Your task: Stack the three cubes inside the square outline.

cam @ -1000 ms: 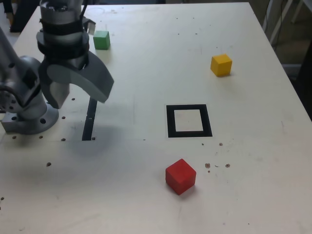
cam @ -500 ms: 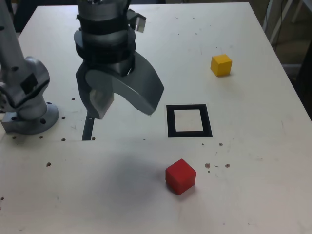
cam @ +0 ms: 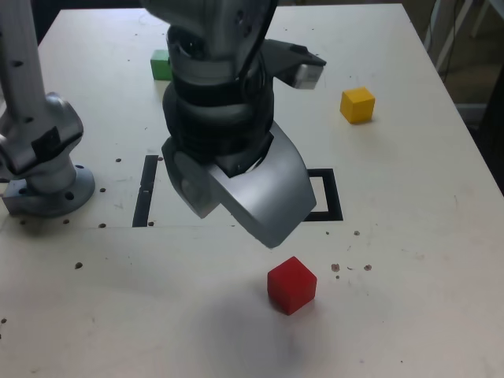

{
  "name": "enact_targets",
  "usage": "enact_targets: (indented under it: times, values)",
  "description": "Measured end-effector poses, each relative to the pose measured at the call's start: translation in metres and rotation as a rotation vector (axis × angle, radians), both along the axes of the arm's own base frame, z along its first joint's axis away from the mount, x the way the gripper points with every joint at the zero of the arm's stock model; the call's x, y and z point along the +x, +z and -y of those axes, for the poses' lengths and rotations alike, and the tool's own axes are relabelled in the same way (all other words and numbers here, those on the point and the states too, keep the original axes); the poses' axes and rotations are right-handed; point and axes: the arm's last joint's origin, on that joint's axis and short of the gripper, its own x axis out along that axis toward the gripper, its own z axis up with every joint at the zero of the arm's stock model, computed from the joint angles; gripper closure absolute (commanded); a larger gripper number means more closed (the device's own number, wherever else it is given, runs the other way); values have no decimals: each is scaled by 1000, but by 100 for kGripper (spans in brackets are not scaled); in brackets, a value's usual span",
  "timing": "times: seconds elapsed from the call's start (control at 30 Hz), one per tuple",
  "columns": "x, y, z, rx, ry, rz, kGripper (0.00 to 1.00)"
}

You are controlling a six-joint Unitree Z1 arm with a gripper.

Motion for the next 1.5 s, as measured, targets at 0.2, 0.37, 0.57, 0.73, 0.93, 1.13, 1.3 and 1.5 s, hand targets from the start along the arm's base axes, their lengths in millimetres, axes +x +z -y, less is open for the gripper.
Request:
enact_targets:
  times: [0.2, 0.37, 0.57, 0.73, 0.93, 1.13, 1.3, 1.5]
  values:
    - [17, -14, 11, 42, -120, 23, 1]
    - [35, -31, 23, 64, -153, 8, 1]
    - [52, -60, 37, 89, -175, -55, 3]
    - [52, -70, 33, 120, -179, -84, 5]
    - [56, -91, 32, 147, -174, -117, 11]
    - [61, -101, 35, 129, -172, -101, 19]
    - [61, -103, 36, 124, -171, -94, 34]
    - [61, -103, 36, 115, -170, -96, 48]
